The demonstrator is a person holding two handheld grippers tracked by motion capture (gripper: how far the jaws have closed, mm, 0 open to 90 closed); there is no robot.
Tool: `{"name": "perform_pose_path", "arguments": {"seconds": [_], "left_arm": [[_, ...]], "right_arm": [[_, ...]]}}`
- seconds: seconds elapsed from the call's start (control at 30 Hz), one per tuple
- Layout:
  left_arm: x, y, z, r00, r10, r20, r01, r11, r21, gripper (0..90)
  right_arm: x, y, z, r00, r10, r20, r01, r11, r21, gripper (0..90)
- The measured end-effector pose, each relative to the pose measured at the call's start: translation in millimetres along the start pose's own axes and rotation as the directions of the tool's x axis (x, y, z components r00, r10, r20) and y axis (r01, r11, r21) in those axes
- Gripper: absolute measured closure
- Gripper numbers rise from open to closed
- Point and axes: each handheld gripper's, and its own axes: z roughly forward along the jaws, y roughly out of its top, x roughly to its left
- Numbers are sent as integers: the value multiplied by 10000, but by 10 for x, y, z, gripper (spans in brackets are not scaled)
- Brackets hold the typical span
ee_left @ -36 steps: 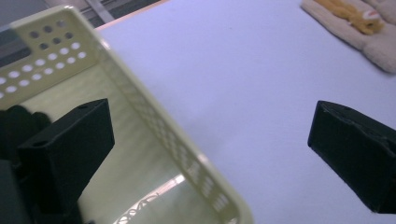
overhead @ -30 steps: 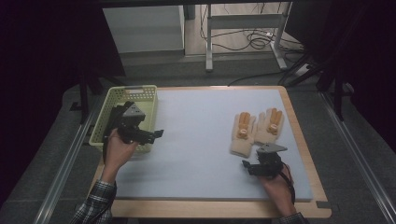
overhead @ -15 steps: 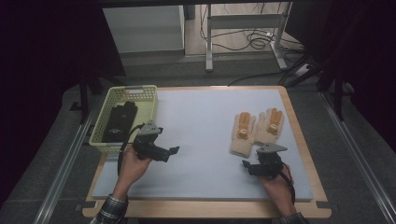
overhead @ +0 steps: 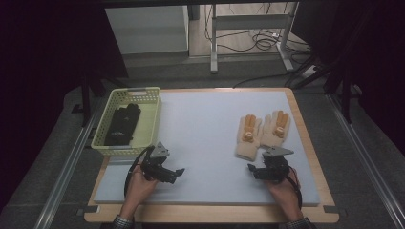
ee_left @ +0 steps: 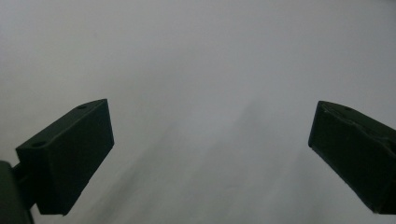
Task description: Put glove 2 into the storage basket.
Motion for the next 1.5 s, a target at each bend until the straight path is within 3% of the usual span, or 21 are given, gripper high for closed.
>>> {"name": "perform_pose_path", "arguments": {"seconds": [0.1, 0.27, 0.3, 0.37, 0.6, 0.9, 1.13, 1.3, 1.5], "left_arm": [[11, -74, 25, 9989, 20, -465, -6, 9996, 288, 3], [48, -189, 66, 9974, -171, -698, 207, 9984, 522, 4], [69, -211, 72, 9978, -426, -508, 446, 9982, 403, 0], [90, -217, 64, 9959, -696, -571, 715, 9969, 314, 31], [92, -218, 70, 9960, -691, -571, 711, 9969, 335, 30], [93, -218, 71, 9960, -691, -570, 711, 9969, 339, 30], [93, -219, 72, 9959, -702, -565, 722, 9968, 336, 30], [94, -219, 71, 9960, -703, -557, 722, 9968, 339, 29], [94, -219, 71, 9959, -708, -556, 728, 9968, 333, 29]], "right_arm": [[0, 0, 0, 10000, -3, 3, 3, 10000, -3, 241], [1, 0, 0, 10000, -9, -3, 9, 10000, 7, 239], [1, 0, 0, 10000, -14, 0, 14, 10000, 8, 239], [1, 0, 0, 10000, -8, -8, 8, 10000, 6, 239], [6, 0, -9, 10000, -17, -24, 17, 10000, -6, 258], [20, -7, -164, 9996, 116, -275, -111, 9998, 187, 408], [-53, 231, -282, 9995, 127, -296, -135, 9996, -268, 498], [-141, 503, -124, 9999, 77, -99, -81, 9991, -418, 465], [-303, 716, 263, 9992, 409, 45, -407, 9989, -242, 403]]}}
